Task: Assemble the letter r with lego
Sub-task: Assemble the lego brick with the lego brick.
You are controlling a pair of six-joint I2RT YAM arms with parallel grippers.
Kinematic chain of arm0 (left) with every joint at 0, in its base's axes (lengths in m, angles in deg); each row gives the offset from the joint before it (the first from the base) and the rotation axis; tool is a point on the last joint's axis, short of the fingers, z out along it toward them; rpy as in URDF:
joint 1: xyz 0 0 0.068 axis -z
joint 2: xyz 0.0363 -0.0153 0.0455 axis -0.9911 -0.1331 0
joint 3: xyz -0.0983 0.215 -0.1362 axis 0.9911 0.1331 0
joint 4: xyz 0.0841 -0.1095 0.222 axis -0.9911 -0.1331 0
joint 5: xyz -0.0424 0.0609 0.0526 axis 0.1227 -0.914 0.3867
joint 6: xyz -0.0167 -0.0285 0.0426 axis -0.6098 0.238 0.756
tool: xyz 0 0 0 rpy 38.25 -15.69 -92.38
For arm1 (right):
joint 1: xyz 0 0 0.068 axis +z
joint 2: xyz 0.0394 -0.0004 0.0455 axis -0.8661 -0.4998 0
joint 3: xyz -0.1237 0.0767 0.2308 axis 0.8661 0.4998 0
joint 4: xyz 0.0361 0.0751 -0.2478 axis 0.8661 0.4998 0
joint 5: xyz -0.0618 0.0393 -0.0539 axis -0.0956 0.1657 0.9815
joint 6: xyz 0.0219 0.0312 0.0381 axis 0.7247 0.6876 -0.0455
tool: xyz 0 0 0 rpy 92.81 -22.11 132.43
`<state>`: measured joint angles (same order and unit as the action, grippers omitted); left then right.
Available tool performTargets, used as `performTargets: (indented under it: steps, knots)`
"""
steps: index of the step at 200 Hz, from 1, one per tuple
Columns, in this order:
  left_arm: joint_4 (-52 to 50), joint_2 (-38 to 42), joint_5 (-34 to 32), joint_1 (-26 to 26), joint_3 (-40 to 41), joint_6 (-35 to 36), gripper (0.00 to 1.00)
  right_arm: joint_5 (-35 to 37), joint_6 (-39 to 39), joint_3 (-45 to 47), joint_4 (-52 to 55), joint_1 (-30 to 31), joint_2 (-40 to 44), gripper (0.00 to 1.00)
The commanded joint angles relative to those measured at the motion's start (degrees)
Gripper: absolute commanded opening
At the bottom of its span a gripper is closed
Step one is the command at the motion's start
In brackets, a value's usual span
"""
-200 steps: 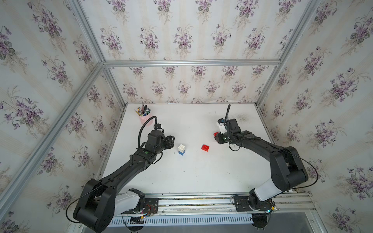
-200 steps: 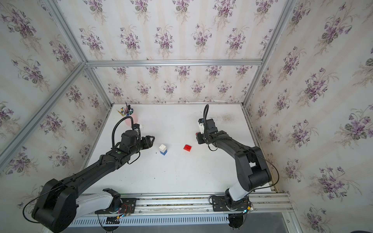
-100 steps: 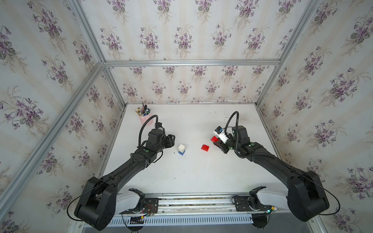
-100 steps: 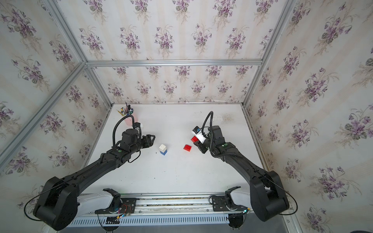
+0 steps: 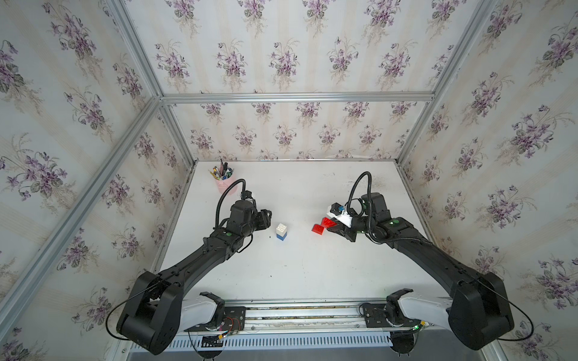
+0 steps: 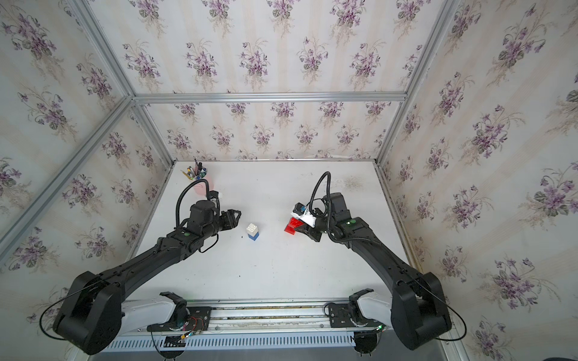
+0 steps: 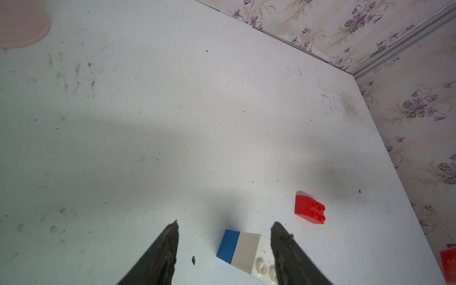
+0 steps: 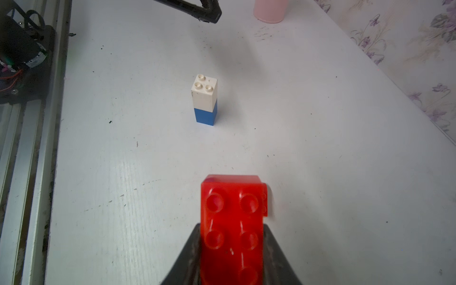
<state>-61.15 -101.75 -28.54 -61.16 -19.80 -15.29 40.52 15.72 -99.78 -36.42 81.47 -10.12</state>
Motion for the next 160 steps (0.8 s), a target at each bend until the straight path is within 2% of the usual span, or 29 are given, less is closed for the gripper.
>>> performTargets:
  steps: [1, 27, 73, 120, 160]
  knots:
    - [1.7, 0.4, -0.6, -0.1, 0.1, 0.4, 0.62, -2.6, -1.8, -2.6, 5.1, -0.1, -2.8, 0.17]
    - [1.7, 0.0, -0.6, -0.1, -0.1, 0.6, 0.62, -1.7, -3.8, -6.2, 9.3, -0.1, -8.3, 0.16]
    - [1.5, -0.5, -1.1, -0.1, 0.0, 0.8, 0.62, 2.2, -1.7, -7.7, 6.9, -0.5, -12.2, 0.16]
    - [0.8, -1.1, -0.7, -0.1, -1.2, 1.3, 0.62, 1.1, -0.7, -12.5, 10.0, -0.5, -20.7, 0.18]
    - [0.6, -0.4, -1.8, -0.1, -0.6, 1.3, 0.62, 2.8, 2.1, -8.4, -0.3, -0.5, -17.5, 0.12]
